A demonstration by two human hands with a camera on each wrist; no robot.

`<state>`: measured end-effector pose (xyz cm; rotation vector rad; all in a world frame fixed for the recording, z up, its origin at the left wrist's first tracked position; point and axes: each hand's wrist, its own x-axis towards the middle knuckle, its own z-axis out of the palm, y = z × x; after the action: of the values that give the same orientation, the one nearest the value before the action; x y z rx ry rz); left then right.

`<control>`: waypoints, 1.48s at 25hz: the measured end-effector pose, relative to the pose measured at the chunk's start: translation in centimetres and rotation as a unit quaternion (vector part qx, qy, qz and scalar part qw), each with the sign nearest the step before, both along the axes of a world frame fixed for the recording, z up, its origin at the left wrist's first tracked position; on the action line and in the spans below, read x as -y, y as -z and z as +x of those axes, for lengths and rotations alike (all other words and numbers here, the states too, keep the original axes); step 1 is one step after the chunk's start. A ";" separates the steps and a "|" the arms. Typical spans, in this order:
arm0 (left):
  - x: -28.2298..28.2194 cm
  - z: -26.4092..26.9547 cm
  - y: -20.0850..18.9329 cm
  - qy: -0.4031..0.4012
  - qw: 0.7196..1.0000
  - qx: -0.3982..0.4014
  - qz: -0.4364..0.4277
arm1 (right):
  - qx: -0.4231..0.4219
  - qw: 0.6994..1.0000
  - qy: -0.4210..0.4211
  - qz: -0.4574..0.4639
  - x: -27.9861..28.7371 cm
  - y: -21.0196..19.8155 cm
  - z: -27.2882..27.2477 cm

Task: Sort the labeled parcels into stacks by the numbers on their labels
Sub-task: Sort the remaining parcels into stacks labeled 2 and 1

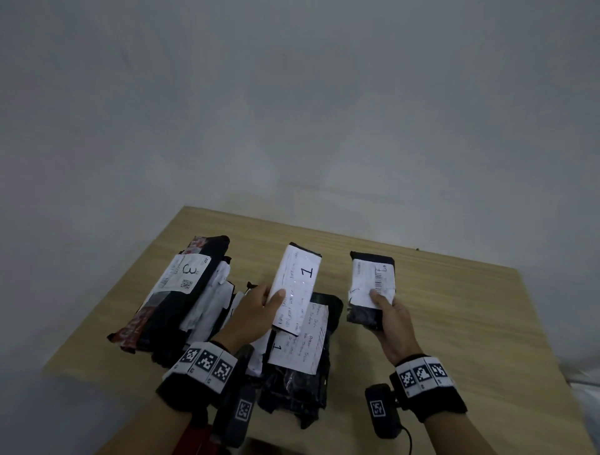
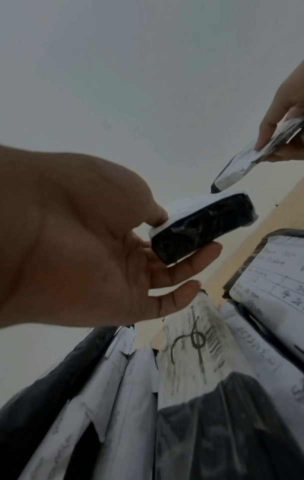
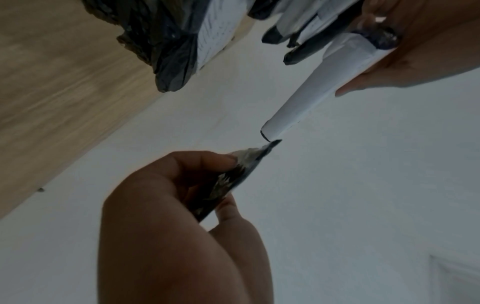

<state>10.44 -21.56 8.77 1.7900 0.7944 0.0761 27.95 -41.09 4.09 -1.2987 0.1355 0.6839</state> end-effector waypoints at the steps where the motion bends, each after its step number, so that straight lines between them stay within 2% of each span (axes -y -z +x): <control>1: -0.3 0.0 0.1 -0.004 1.000 -0.007 0.004 | 0.008 1.000 0.003 -0.011 -0.1 0.1 0.2; 6: -1.5 0.4 -0.1 -0.036 0.998 -0.009 0.047 | 0.043 0.998 -0.037 -0.035 -1.0 -0.1 0.5; 12: -3.4 -0.2 -1.3 -0.107 0.993 0.001 0.048 | 0.135 0.981 -0.129 -0.058 -1.7 -0.2 0.3; 15: -3.9 -0.6 -1.6 -0.134 0.990 -0.001 0.050 | 0.146 0.977 -0.143 -0.052 -1.9 -0.4 0.4; 23: -7.0 0.2 -3.7 -0.158 0.987 0.037 0.002 | 0.157 0.981 -0.109 -0.036 -2.3 -2.8 1.9; 29: -6.7 1.3 -4.1 -0.159 0.986 0.042 0.022 | 0.117 0.993 -0.020 -0.011 -1.0 -3.7 2.4; 33: -4.9 1.4 -4.8 -0.121 0.991 0.057 0.029 | 0.099 0.994 0.040 -0.005 0.2 -3.7 2.0; 37: -1.8 1.6 -4.2 -0.024 0.999 0.042 0.007 | 0.070 0.995 0.067 0.015 0.9 -4.2 1.6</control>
<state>12.05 -19.73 12.93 1.7686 0.7787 0.1866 29.54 -41.97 8.24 -1.2920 0.0959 0.4780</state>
